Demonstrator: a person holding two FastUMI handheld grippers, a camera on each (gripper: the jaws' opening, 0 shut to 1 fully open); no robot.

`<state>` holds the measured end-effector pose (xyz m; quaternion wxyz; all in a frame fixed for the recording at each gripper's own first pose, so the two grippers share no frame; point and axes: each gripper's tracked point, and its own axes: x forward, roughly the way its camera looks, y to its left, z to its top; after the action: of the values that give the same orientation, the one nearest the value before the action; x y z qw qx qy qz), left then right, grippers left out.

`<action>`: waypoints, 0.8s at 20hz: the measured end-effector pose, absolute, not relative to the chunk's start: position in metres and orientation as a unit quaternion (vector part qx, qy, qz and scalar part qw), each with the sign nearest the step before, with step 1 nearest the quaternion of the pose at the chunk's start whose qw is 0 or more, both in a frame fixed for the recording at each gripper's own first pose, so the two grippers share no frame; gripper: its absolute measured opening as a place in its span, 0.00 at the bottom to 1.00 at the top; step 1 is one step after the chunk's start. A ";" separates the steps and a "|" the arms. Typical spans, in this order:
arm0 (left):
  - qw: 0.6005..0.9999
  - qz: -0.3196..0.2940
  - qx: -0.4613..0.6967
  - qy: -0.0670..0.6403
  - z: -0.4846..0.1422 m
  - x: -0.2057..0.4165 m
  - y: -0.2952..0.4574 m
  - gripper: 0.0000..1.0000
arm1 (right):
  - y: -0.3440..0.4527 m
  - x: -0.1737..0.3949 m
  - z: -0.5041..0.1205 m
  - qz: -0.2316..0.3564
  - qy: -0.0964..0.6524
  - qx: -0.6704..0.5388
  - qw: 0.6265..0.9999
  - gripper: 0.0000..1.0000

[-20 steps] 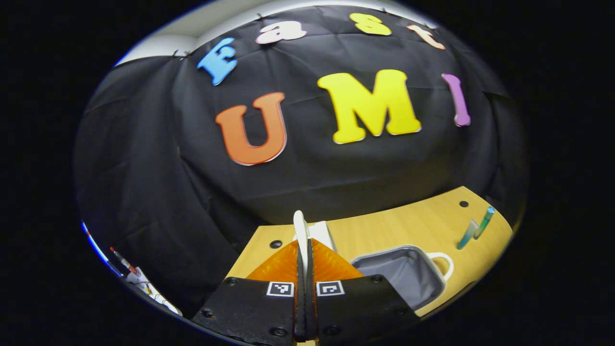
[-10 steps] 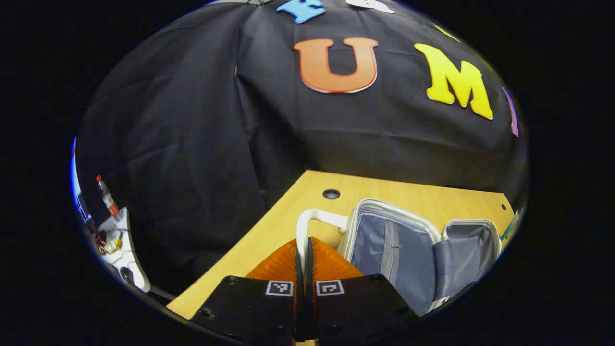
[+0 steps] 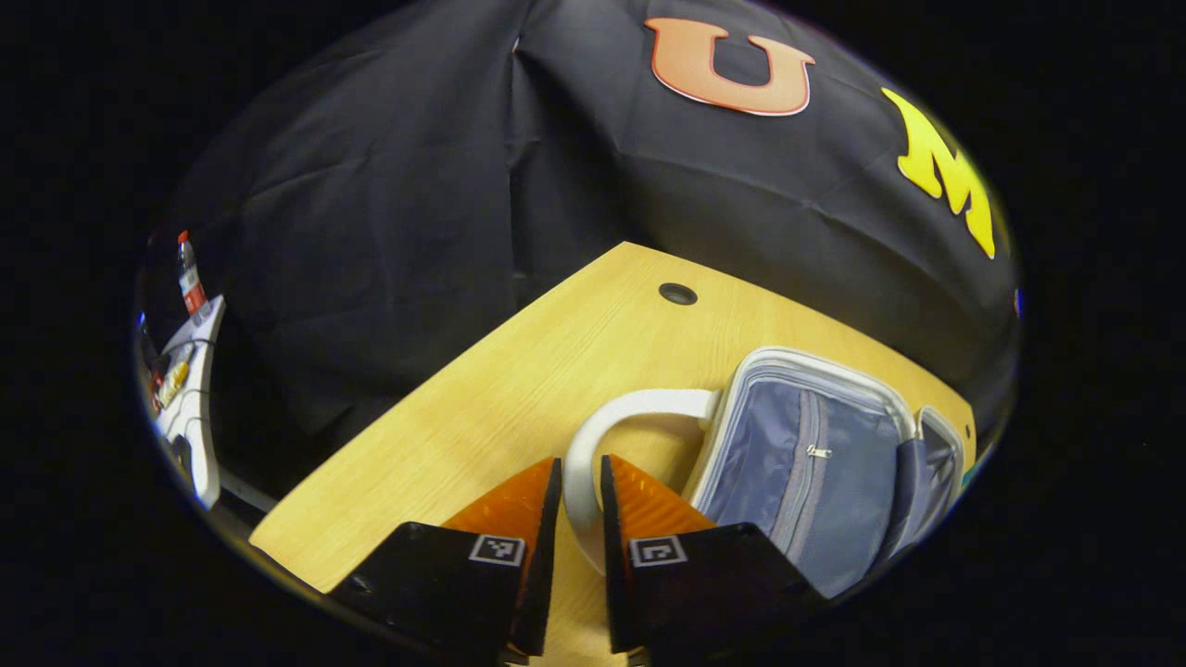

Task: First open the suitcase, pack the skin care products into it, and then close the suitcase.

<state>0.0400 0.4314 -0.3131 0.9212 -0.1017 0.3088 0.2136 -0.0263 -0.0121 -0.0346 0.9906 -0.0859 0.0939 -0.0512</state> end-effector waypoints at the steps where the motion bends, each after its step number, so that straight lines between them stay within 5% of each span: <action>1: 0.923 0.215 -0.089 0.306 -0.308 0.039 0.434 0.32 | -0.011 -0.025 -0.034 -0.049 0.093 -0.083 0.991 0.79; 2: 0.924 0.216 -0.085 0.303 -0.300 0.036 0.432 0.61 | -0.010 -0.025 -0.035 -0.048 0.092 -0.081 0.991 0.79; 3: 0.928 0.215 -0.084 0.293 -0.289 0.033 0.429 0.61 | -0.009 -0.026 -0.036 -0.046 0.091 -0.079 0.992 0.79; 5: 0.935 0.217 -0.074 0.270 -0.260 0.027 0.417 1.00 | -0.006 -0.027 -0.041 -0.038 0.087 -0.077 0.992 0.79; 16: 0.981 0.149 -0.017 0.122 -0.102 0.007 0.207 1.00 | -0.039 -0.031 -0.063 -0.004 0.091 -0.023 0.996 0.79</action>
<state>0.0067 0.2073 -0.1025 0.9812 -0.0173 0.1217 0.1486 -0.0307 -0.0387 -0.0633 0.9956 -0.0230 0.0911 -0.0043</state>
